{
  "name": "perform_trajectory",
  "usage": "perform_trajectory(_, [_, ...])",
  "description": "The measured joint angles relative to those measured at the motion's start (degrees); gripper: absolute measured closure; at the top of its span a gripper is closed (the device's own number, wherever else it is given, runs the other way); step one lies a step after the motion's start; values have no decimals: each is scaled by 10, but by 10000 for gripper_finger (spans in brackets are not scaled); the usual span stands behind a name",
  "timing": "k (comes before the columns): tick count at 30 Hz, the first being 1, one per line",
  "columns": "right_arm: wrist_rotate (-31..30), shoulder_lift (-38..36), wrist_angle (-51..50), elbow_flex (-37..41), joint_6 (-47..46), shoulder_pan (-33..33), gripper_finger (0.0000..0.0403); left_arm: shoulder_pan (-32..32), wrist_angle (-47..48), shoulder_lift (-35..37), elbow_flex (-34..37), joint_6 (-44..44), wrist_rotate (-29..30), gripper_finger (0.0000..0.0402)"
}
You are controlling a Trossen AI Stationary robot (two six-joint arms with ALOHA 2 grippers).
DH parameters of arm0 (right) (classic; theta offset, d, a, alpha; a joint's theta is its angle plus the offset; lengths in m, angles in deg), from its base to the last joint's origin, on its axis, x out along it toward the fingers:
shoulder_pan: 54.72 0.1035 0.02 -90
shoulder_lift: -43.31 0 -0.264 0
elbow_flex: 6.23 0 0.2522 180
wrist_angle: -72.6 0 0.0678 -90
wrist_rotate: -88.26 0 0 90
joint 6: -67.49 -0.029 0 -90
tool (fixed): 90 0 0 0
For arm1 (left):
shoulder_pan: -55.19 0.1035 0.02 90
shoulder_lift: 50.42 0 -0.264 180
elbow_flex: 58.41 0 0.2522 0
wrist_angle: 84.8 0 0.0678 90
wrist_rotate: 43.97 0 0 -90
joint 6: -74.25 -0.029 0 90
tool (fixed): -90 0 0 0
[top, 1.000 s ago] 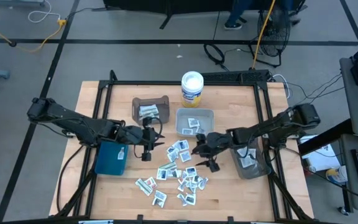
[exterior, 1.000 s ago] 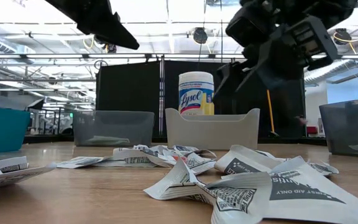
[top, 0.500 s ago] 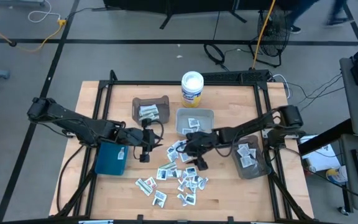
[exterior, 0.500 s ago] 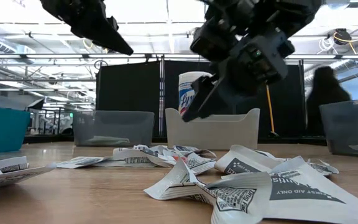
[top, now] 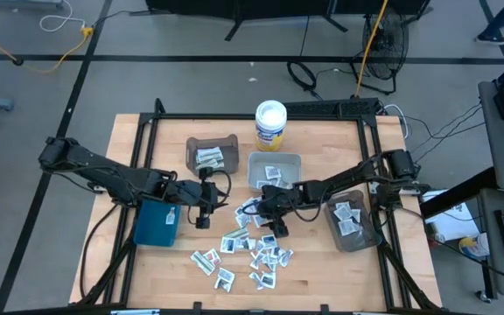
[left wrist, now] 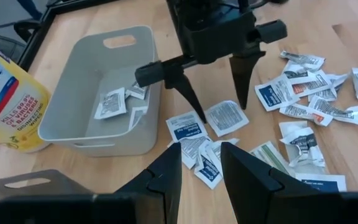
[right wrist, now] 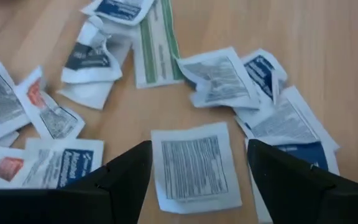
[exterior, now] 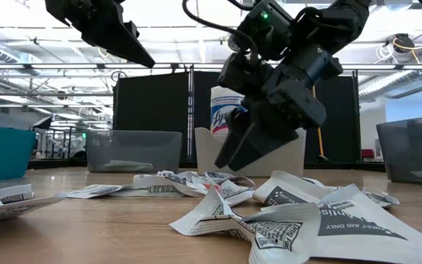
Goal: Pick & Place First Aid Supplies
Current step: Put the blue alcohol pad into the bottom black bin
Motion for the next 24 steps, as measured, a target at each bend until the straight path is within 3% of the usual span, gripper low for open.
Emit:
perform_trajectory(9, [-3,0,-18,0,-4,2,118,0,-1,0,0,7,0,284])
perform_trajectory(24, [3,27,-11,0,-17,9,126,0,-2,0,0,13,0,284])
